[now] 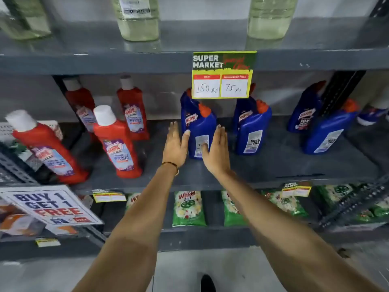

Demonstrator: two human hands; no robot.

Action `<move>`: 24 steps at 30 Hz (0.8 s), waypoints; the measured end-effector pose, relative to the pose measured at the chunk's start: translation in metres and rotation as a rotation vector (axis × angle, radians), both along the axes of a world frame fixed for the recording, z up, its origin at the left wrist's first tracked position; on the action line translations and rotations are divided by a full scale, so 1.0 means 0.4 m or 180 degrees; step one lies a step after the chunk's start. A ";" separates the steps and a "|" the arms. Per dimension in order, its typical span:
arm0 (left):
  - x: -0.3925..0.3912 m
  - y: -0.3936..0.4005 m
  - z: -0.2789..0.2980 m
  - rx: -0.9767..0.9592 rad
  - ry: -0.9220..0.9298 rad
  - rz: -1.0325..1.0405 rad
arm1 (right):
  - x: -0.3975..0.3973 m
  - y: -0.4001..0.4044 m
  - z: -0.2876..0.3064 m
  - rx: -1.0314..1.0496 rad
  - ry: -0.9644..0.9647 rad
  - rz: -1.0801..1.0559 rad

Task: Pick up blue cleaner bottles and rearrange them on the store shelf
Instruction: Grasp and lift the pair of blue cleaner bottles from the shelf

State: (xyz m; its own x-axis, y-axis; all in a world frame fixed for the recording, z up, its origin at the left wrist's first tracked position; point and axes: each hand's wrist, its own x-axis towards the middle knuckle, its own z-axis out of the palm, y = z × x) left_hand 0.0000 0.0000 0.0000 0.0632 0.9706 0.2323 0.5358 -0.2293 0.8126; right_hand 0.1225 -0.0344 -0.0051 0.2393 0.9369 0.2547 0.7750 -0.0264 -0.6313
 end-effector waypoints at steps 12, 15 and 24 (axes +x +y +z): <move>0.063 0.156 -0.004 -0.1650 -0.1703 0.0067 | -0.050 0.136 0.017 -0.0985 0.2510 -0.0926; 0.059 0.172 -0.014 -0.1754 -0.1690 0.0169 | -0.055 0.143 0.020 -0.0925 0.2655 -0.0922; 0.041 0.139 0.000 -0.1988 -0.2232 -0.0561 | -0.032 0.136 0.052 -0.0881 0.2831 -0.0491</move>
State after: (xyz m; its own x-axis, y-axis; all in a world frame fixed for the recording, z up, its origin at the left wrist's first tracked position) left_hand 0.0165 0.0555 -0.0001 0.2635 0.9219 -0.2841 -0.1206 0.3237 0.9384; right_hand 0.1096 0.0201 0.0159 0.3653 0.8785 -0.3078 -0.0127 -0.3259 -0.9453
